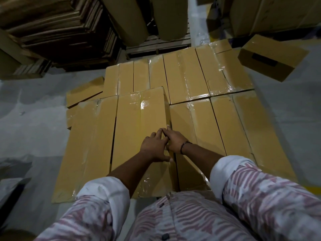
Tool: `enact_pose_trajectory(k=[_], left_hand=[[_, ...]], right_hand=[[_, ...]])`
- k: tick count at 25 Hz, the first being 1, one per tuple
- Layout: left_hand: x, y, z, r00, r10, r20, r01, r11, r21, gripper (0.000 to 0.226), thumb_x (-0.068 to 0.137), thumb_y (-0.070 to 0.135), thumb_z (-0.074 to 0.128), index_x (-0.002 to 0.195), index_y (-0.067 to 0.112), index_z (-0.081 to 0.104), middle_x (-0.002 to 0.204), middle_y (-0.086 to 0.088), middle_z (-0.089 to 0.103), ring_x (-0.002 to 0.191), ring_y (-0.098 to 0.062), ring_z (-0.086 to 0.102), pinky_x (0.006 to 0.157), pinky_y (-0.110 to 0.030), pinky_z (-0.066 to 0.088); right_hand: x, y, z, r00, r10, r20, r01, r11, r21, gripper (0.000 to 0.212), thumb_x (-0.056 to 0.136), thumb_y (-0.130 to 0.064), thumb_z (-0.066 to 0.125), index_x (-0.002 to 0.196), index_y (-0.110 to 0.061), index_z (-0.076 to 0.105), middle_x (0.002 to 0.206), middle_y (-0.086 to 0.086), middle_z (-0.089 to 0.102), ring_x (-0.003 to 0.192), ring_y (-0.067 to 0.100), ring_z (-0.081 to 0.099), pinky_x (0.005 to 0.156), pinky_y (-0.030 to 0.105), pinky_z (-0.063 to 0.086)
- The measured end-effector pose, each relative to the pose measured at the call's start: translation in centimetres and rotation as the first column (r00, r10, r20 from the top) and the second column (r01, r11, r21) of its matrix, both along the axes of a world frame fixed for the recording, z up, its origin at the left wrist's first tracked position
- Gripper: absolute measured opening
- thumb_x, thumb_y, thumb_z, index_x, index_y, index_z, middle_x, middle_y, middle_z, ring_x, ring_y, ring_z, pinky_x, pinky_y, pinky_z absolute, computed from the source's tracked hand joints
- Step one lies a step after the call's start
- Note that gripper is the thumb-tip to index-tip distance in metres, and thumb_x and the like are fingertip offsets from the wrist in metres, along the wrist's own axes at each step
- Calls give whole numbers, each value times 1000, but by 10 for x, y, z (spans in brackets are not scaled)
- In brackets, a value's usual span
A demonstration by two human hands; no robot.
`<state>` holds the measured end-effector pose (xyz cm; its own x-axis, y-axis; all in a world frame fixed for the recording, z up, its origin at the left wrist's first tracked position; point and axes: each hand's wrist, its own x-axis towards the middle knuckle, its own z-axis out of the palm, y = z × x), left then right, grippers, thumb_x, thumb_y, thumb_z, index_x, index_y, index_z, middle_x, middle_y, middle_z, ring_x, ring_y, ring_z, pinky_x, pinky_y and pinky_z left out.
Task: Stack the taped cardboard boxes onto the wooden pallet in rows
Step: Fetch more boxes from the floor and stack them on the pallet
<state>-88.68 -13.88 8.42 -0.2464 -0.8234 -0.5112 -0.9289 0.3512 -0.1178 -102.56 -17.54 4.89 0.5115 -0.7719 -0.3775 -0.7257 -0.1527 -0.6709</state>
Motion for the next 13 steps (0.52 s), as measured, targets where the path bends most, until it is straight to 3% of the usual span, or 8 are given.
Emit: enact_pose_trajectory(k=[9,13], left_hand=[[9,1,1,1000,-9,-6,9,1000,-15,108,74,81,66,158,29,23,171,-9,1,148,-37,28,106,-51,46],[5,-1,-5,999,23,-29,-23,999,26,110,75,80,66,161,31,18,172,-9,-4,153,-38,20,110,-52,43]], right_hand=[[8,-2,0,1000,13,-10,-13,1000,-8,88,86,-13,76,157,-22,26,169,11,1,140,38,42,107,45,47],[6,-3,-5,1000,8,-12,-8,1000,4,87,86,-11,77,156,-24,28,169,10,2,138,36,45,105,44,49]])
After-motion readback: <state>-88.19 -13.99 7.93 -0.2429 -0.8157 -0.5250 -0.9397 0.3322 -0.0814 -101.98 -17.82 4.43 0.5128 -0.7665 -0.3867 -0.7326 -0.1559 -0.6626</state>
